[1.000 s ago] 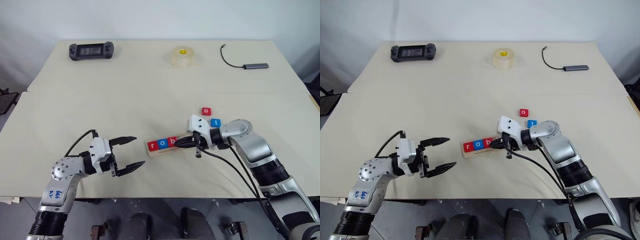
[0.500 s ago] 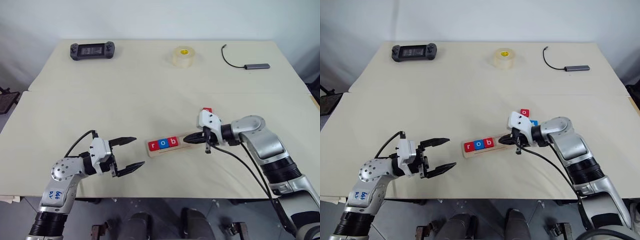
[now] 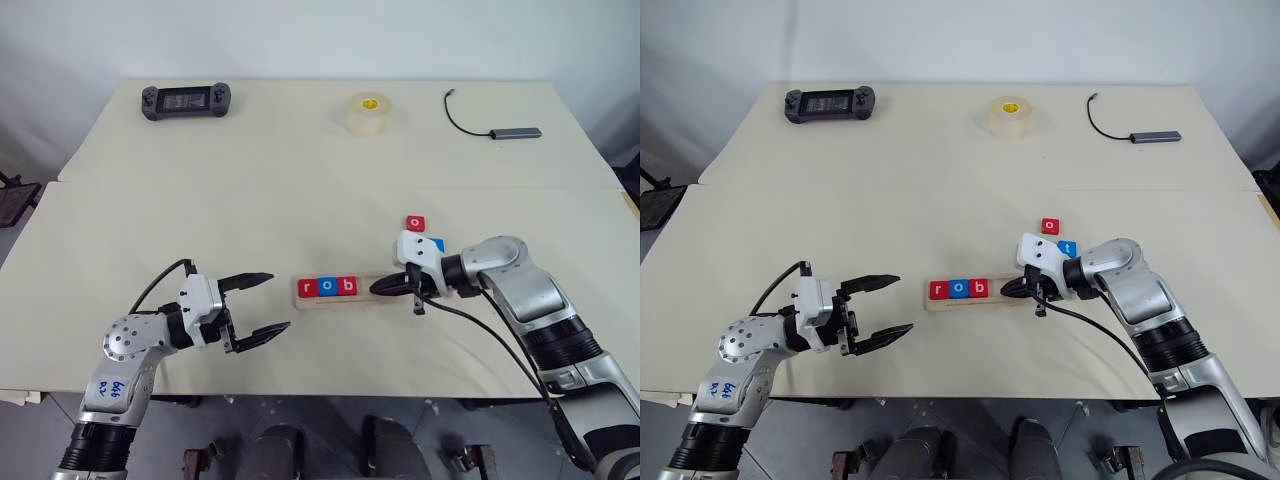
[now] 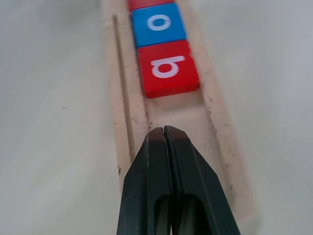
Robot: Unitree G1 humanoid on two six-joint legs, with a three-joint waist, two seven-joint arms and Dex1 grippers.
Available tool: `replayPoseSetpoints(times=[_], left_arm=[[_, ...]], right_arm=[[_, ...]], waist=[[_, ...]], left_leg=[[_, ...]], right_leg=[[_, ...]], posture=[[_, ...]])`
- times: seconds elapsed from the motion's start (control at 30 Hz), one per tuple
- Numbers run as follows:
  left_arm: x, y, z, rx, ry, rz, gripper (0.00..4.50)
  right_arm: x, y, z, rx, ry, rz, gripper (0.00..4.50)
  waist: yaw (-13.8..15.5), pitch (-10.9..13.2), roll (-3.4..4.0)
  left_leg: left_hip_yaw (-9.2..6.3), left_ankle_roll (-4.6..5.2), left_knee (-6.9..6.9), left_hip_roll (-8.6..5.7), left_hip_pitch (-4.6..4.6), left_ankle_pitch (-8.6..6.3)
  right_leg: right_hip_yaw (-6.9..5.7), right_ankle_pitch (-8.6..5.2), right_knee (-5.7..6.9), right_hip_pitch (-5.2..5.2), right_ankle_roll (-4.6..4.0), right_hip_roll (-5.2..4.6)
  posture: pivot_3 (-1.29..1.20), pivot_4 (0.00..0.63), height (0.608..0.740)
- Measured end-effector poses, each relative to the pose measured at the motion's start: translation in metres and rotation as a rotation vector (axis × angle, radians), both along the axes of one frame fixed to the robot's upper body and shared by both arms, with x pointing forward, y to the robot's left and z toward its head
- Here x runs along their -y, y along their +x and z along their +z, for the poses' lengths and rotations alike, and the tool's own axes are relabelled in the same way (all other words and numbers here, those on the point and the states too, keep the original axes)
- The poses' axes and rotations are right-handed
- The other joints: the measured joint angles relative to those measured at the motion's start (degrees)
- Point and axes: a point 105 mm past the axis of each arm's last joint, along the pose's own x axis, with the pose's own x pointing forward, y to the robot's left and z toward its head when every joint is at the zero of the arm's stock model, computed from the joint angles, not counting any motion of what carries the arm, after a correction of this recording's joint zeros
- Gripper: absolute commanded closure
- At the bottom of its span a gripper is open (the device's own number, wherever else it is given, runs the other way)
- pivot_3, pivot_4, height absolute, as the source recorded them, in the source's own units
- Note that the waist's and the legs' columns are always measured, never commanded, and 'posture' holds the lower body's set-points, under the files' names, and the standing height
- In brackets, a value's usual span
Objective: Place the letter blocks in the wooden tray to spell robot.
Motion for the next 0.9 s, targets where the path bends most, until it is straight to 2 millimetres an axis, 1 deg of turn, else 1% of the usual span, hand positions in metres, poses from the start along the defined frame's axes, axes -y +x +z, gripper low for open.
replayPoseSetpoints(times=[0.27,0.33,0.53,0.63,0.7,0.73,0.77,0.8,0.87,0.9], left_arm=[[0.000,0.000,0.000,-0.003,0.000,0.000,0.00],[0.000,0.000,-0.001,-0.005,0.000,0.000,0.00],[0.001,0.000,-0.001,-0.009,0.002,-0.010,0.00],[0.003,0.000,-0.001,-0.011,0.004,-0.020,0.00],[0.003,0.001,0.000,-0.012,0.006,-0.024,0.00],[0.004,0.001,0.000,-0.010,0.007,-0.030,0.00],[0.003,0.002,0.001,-0.009,0.007,-0.030,0.00],[0.001,0.002,0.000,-0.014,0.009,-0.023,0.00],[-0.005,0.006,-0.003,-0.029,0.006,0.000,0.00],[-0.006,0.007,-0.003,-0.032,0.006,0.004,0.00]], right_arm=[[-0.001,-0.003,-0.002,-0.001,0.001,0.004,4.46],[0.002,-0.003,-0.001,0.005,0.001,-0.002,4.46],[0.022,-0.005,0.014,0.047,0.037,-0.035,4.46],[0.030,-0.009,0.025,0.081,0.124,-0.067,4.46],[0.040,-0.013,0.031,0.132,0.177,-0.105,4.10],[0.049,-0.019,0.029,0.162,0.186,-0.128,3.86],[0.062,-0.026,0.023,0.188,0.182,-0.171,3.55],[0.071,-0.030,0.016,0.192,0.177,-0.207,3.24],[0.095,-0.040,0.004,0.213,0.204,-0.330,2.58],[0.104,-0.043,0.001,0.228,0.222,-0.381,2.20]], waist=[[0.0,0.0,0.00],[0.0,0.0,0.00],[0.1,0.0,0.00],[0.2,0.0,0.00],[0.3,0.0,-0.01],[0.8,0.0,-0.01],[1.4,0.0,-0.03],[1.5,0.0,-0.03],[1.7,0.0,-0.02],[1.6,0.0,-0.02]], left_leg=[[0.00,0.00,0.00,-0.01,0.00,0.00],[0.00,0.00,0.00,-0.01,0.00,0.00],[0.00,0.00,0.00,0.00,0.00,0.00],[0.00,0.00,0.00,0.01,0.00,0.00],[0.00,0.00,0.00,-0.01,0.00,0.00],[-0.03,0.00,-0.01,-0.01,0.00,-0.01],[-0.05,-0.01,-0.05,0.00,0.00,-0.01],[-0.01,0.00,-0.05,-0.01,0.00,-0.02],[0.02,0.01,-0.04,-0.07,0.00,-0.01],[0.05,0.02,-0.02,-0.07,0.00,-0.01]], right_leg=[[0.01,0.00,0.00,0.00,0.00,-0.01],[0.00,0.00,-0.01,0.00,0.00,-0.01],[0.00,0.00,-0.02,0.01,0.00,-0.01],[0.00,0.00,-0.02,0.01,0.00,-0.01],[0.00,0.00,-0.04,0.04,0.00,-0.01],[-0.03,0.00,-0.06,0.05,0.00,-0.01],[-0.06,0.00,-0.06,0.07,0.00,0.00],[-0.05,0.00,-0.07,0.06,0.00,0.00],[-0.02,0.00,-0.05,0.06,0.01,-0.04],[0.00,0.01,-0.04,0.07,0.02,-0.04]], posture=[[0.00,0.150,0.740],[0.00,0.150,0.740],[0.00,0.150,0.740],[0.00,0.150,0.740],[0.00,0.150,0.740],[0.00,0.150,0.740],[0.00,0.150,0.740],[0.00,0.150,0.740],[0.00,0.150,0.740],[0.00,0.150,0.740]])
